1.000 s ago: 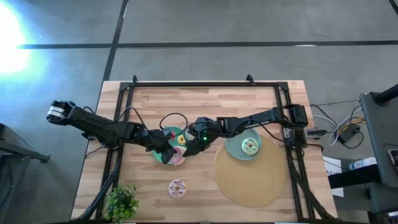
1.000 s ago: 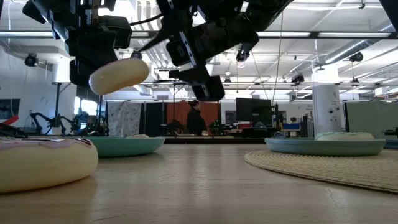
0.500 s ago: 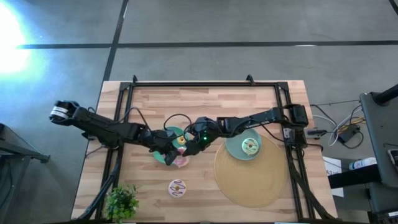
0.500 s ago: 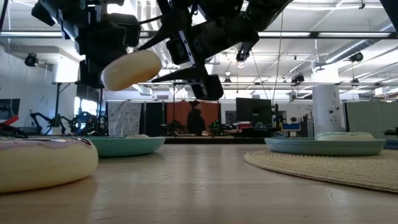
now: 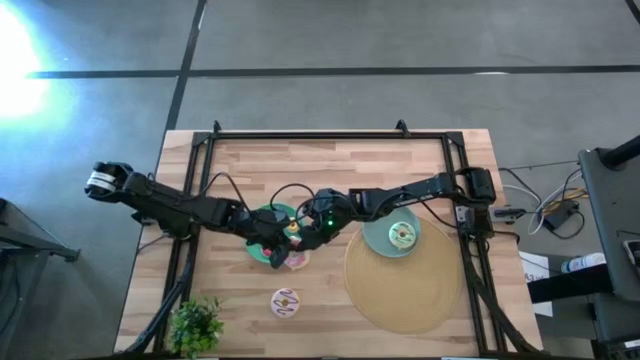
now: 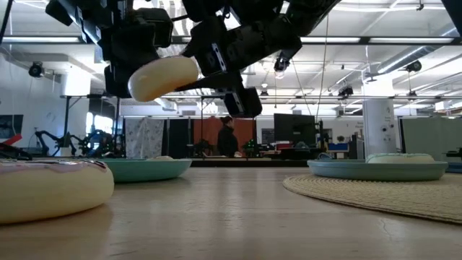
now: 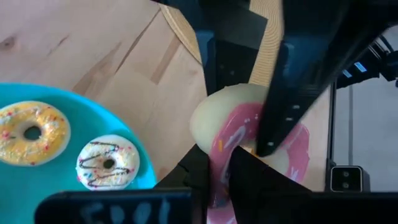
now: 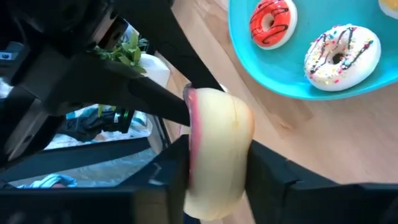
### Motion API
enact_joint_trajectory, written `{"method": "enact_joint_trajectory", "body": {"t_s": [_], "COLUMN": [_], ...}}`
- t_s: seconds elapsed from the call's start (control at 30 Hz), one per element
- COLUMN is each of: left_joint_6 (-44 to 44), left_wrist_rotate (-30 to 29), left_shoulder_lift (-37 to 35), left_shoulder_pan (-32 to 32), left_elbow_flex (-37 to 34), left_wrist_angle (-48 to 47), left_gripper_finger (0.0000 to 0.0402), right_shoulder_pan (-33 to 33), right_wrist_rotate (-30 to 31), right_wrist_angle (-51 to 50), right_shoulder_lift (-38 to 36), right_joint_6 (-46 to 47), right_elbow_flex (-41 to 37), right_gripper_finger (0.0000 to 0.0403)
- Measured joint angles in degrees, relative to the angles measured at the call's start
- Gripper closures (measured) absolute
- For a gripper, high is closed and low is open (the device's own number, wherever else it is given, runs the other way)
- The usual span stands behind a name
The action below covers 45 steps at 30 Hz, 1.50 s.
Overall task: Pick & Place donuts
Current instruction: Put the large pink donut on the gray plate
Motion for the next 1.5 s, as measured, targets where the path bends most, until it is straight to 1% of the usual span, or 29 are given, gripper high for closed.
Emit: {"method": "enact_joint_trajectory", "body": {"t_s": [0.17,0.3,0.57,0.73,0.8,0.83,1.0,1.03,1.1,1.17,1.33,1.5], "left_joint_6": [-1.02,-0.76,1.49,2.01,2.57,2.77,2.72,2.71,2.67,2.63,2.14,1.56], "left_wrist_rotate": [-0.56,-1.16,-3.9,-5.21,-5.31,-5.32,-5.74,-5.79,-6.5,-7.31,-7.34,-7.33], "left_shoulder_lift": [-0.05,-0.1,-0.63,-2.31,-3.35,-4.03,-7.58,-8.14,-8.97,-9.49,-9.65,-9.58], "left_shoulder_pan": [0.0,0.0,-0.02,-0.09,-0.09,-0.11,-0.24,-0.22,-0.22,-0.24,-0.31,-0.33], "left_elbow_flex": [-0.48,-0.52,-0.28,-0.33,-0.36,-0.38,-0.52,-0.59,-0.61,-0.61,-0.7,-0.72], "left_wrist_angle": [0.28,-0.2,-2.99,-4.63,-7.55,-9.43,-18.2,-19.21,-19.82,-19.77,-19.89,-19.87], "left_gripper_finger": [0.0356,0.0328,0.0245,0.0211,0.0205,0.0203,0.0202,0.0202,0.0202,0.0202,0.0202,0.0202], "right_shoulder_pan": [-0.02,-0.02,-0.29,-0.69,-1.23,-1.66,-4.73,-5.63,-7.99,-10.78,-17.76,-21.3], "right_wrist_rotate": [0.04,0.14,0.43,0.93,3.38,5.03,14.05,15.25,15.72,15.95,15.24,14.9], "right_wrist_angle": [-0.63,-0.93,-4.21,-5.84,-10.78,-14.91,-40.32,-44.28,-49.82,-51.99,-51.66,-44.88], "right_shoulder_lift": [0.0,-0.02,-0.11,-1.08,-3.26,-4.78,-12.9,-14.41,-17.65,-21.01,-29.27,-35.88], "right_joint_6": [-0.28,-0.69,-1.25,-2.19,-4.43,-6.09,-15.71,-17.14,-19.08,-19.48,-19.02,-18.04], "right_elbow_flex": [0.01,0.01,0.05,0.07,0.01,0.01,-0.57,-1.24,-3.57,-7.64,-20.24,-28.58], "right_gripper_finger": [0.0338,0.0368,0.0373,0.0373,0.0374,0.0374,0.0374,0.0374,0.0374,0.0374,0.0374,0.0374]}}
